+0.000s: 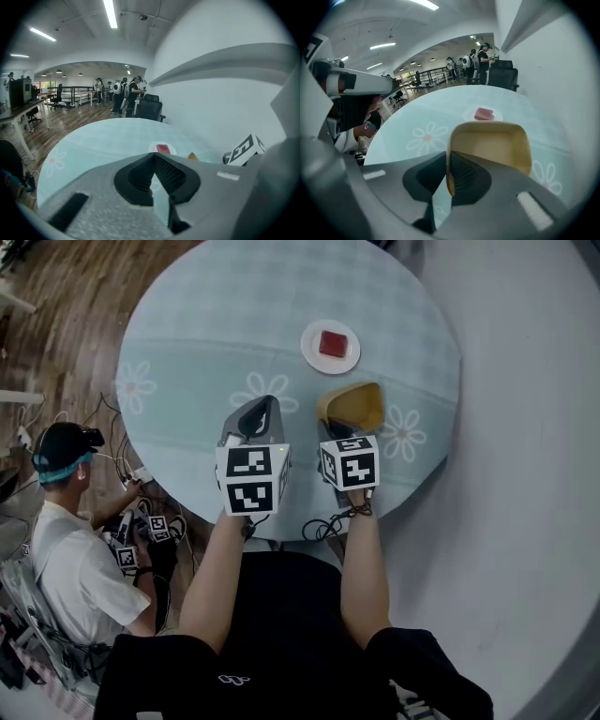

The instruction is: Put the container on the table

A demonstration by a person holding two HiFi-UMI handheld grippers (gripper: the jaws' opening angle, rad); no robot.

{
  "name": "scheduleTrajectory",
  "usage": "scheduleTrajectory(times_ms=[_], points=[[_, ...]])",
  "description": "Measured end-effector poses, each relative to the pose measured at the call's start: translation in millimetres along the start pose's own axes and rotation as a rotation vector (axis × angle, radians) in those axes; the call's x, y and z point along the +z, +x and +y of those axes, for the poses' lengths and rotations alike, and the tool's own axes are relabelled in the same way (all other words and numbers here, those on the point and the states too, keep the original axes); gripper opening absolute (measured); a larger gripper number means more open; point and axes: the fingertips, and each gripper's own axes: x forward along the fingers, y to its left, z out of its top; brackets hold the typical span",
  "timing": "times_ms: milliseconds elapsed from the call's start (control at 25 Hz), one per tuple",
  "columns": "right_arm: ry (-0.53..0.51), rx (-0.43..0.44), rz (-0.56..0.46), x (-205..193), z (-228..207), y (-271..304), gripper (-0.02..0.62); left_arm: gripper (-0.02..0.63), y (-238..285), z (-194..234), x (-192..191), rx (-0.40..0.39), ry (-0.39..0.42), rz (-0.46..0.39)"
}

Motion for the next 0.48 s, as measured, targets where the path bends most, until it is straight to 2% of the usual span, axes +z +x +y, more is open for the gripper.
scheduleTrajectory(times_ms=[160,320,360,400,480], points=[[0.019,0.048,0.016,3.0,10.6,15.7,0.049,-0.002,-4.4,5.7,8.6,0.016,-0.005,-0.013],[0.029,0.100,-0.013,12.2,20.5,11.6,0.158,0.000,-8.2,13.2,18.2,0.031,-0.017,-0.042],[0.032,0.104,-0.042,18.9,20.7,5.4,0.165,0.000,-9.1,14.6,20.4,0.033,-0.020,-0.047],[0.038,0.102,-0.084,28.4,19.1,-3.0,0.157,-0.001,-10.3,15.4,23.1,0.035,-0.022,-0.053],[0.052,0.075,-0.205,54.9,8.7,-27.0,0.098,0.000,-13.0,14.9,31.0,0.037,-0.025,-0.071]])
